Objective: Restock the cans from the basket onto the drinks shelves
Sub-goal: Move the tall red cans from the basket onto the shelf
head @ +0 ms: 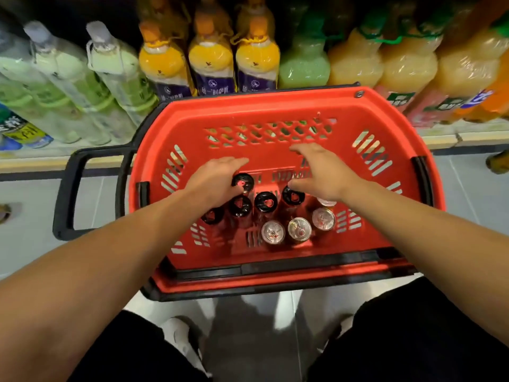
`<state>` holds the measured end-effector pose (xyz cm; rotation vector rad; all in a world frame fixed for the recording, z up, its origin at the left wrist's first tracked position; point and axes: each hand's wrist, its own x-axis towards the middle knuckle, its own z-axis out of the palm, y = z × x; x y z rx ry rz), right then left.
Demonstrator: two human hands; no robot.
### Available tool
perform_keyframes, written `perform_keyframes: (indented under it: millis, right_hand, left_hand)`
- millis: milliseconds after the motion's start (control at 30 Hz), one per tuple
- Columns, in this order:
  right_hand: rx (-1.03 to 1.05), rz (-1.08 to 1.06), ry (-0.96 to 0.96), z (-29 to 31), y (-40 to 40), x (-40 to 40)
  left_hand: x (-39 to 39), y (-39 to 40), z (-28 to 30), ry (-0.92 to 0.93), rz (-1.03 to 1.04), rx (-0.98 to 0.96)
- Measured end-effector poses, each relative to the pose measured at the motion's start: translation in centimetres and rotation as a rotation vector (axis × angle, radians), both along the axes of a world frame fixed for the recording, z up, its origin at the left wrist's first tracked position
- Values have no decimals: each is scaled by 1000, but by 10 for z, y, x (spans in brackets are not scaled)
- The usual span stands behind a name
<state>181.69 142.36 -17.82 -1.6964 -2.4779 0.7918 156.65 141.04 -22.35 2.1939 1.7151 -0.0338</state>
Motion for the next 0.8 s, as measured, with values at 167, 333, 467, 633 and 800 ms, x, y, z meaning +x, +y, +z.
perform_keyframes:
  millis: [167,333,467,633,800]
  right_hand:
    - [-1,-2,59,-14,7,-7]
    - [64,-36,132,-16,16,-13]
    - [56,-54,142,-24,19,-9]
    - [58,-108,119,-31,24,-2]
    - [35,-114,112,-33,25,-3]
  left_hand:
    - [5,13,-17,99,-61,-66]
    - [11,17,-31,174,6,-156]
    - [15,19,-36,207,49,-209]
    - [16,24,-39,33,145,-219]
    - [23,21,-35,116,141,-231]
